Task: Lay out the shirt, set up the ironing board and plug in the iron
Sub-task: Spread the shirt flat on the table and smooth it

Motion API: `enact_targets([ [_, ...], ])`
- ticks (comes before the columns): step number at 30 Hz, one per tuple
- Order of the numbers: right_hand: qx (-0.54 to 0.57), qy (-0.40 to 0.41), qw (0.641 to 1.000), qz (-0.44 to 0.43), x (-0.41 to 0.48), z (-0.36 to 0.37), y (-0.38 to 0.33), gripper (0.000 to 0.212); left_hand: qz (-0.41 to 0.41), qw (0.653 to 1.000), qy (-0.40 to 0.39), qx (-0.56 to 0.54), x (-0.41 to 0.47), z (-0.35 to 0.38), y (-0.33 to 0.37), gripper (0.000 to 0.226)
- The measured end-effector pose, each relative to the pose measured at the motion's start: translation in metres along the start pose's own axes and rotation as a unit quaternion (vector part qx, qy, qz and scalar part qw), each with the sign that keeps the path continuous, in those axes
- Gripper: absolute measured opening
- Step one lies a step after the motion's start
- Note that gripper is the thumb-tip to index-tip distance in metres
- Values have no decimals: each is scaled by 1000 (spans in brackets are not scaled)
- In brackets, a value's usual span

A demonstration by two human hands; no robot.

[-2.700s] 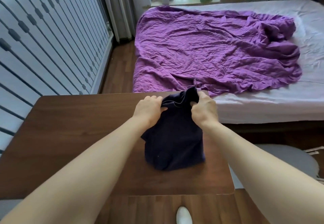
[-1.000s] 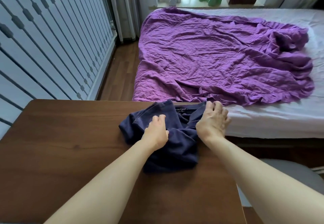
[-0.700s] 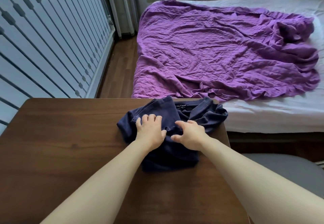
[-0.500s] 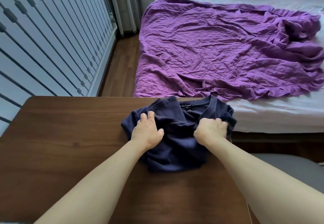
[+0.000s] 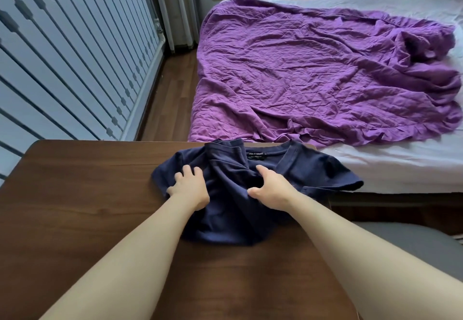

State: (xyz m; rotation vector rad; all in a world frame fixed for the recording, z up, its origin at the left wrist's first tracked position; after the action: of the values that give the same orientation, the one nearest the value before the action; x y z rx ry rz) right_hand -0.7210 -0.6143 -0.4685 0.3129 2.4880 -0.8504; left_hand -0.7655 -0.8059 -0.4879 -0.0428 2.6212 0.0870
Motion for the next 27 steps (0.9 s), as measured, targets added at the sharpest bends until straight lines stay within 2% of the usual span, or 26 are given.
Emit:
enact_targets([
  [3, 57, -17, 998, -5, 7, 8, -4, 80, -8, 1000, 21, -10, 3, -6, -10, 50],
  [5, 33, 1, 999, -8, 9, 10, -13, 75, 8, 999, 39, -35, 4, -9, -9, 46],
  [7, 13, 25, 999, -16, 12, 12, -25, 71, -2, 996, 60, -62, 5, -10, -11, 51],
  [10, -17, 51, 998, -14, 15, 16, -36, 65, -59, 993, 55, -81, 6, -7, -20, 68],
  [12, -28, 60, 998, -11, 14, 14, -41, 56, -73, 990, 54, -111, 7, -8, -22, 74],
  [15, -9, 92, 995, -26, 11, 7, -49, 29, -71, 980, 87, -162, 9, -15, -22, 70],
  [18, 78, 151, 985, -14, 10, -6, -42, 20, -65, 974, 78, -201, 12, -12, -26, 51],
  [22, 231, 164, 958, 40, 6, -15, -24, 26, -22, 959, 99, -265, 16, -15, -28, 24],
  [24, 300, 140, 941, 74, 6, -12, -20, 29, 16, 935, 102, -339, 12, -22, -20, 16],
  [27, 408, 52, 904, 116, 3, -2, -24, 32, 66, 896, 82, -432, 1, -33, -7, 26],
])
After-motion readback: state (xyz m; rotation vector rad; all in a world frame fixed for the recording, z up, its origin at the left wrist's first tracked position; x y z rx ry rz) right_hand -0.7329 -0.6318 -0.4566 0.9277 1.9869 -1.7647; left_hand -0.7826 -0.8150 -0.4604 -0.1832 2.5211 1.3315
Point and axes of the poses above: each hand's wrist, its own x-axis towards the middle knuckle, its own z-axis out of the palm, y = z × x, the point moved 8 cm from there along x, towards the middle knuckle, and after that the axes turned 1 degree about y, right-handed, at the moved point
